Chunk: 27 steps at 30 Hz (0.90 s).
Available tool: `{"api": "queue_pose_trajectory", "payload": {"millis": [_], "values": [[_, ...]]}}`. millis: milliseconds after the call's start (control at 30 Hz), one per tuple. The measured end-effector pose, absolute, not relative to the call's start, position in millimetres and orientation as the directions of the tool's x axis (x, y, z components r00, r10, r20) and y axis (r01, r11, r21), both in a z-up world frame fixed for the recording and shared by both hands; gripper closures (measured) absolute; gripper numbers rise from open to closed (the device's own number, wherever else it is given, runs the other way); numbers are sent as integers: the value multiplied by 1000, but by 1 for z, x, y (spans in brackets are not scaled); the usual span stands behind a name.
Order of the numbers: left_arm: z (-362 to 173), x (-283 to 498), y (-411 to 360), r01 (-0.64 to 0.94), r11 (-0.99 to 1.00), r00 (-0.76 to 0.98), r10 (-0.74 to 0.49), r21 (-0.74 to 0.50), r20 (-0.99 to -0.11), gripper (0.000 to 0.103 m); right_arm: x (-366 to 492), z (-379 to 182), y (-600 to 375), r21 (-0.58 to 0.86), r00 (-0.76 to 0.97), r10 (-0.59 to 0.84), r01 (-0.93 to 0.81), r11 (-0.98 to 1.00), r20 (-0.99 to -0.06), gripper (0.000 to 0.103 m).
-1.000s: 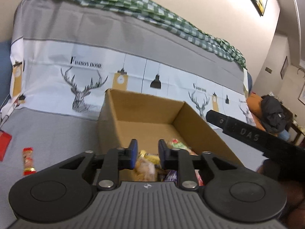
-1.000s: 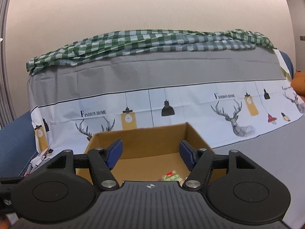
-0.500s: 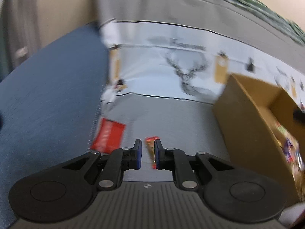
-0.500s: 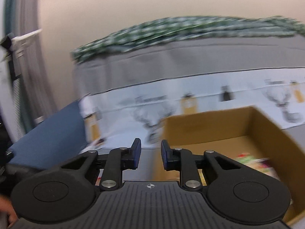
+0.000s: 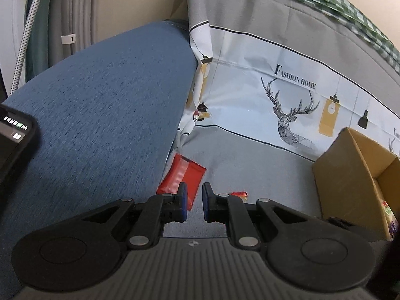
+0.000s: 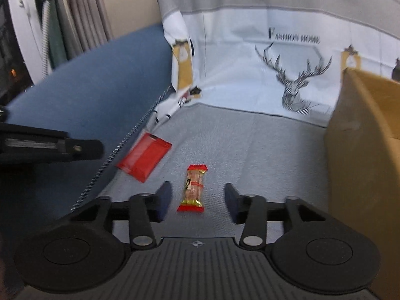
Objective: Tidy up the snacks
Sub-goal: 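Move both open tools back toward the remaining snacks on the sofa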
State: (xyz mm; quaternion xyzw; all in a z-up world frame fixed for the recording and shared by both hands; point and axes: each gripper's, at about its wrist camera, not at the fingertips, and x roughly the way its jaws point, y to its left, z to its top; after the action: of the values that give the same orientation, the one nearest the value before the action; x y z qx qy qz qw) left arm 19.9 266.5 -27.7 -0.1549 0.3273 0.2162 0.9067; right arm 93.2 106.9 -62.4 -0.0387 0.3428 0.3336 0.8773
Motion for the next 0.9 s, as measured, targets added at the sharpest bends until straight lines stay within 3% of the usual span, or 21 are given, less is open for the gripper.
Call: {"api": "queue_pose_trajectory", "payload": {"millis": [33, 133, 200, 233, 267, 333, 433, 667, 800, 900], "values": [[-29, 23, 267, -497, 856, 691, 292, -142, -662, 88, 97, -68, 116, 153, 542, 548, -608, 779, -637, 42], [-34, 31, 268, -506, 852, 680, 297, -136, -670, 88, 111, -83, 136, 149, 529, 541, -612, 777, -653, 43], [-38, 39, 267, -506, 854, 669, 300, -122, -680, 88, 116, -96, 144, 133, 511, 535, -628, 767, -673, 58], [-41, 44, 266, -506, 855, 663, 304, -111, -684, 88, 117, -102, 146, 120, 509, 528, -633, 765, -679, 77], [-43, 48, 265, -504, 859, 657, 311, -93, -687, 87, 115, -102, 145, 93, 534, 515, -628, 773, -670, 84], [-47, 58, 260, -496, 868, 643, 338, -37, -688, 83, 114, -96, 139, 99, 563, 481, -576, 811, -672, 85], [-58, 77, 251, -469, 881, 622, 374, 54, -688, 68, 111, -83, 121, 100, 628, 419, -478, 873, -656, 85], [-113, 123, 221, -377, 818, 486, 574, 434, -659, 38, 109, -93, 99, 147, 600, 366, -382, 912, -712, 85], [-120, 127, 232, -404, 812, 488, 581, 422, -651, 38, 104, -100, 100, 116, 613, 350, -388, 914, -708, 85], [-116, 126, 248, -436, 849, 504, 506, 300, -700, 49, 103, -100, 99, 128, 613, 357, -385, 914, -705, 85]]}}
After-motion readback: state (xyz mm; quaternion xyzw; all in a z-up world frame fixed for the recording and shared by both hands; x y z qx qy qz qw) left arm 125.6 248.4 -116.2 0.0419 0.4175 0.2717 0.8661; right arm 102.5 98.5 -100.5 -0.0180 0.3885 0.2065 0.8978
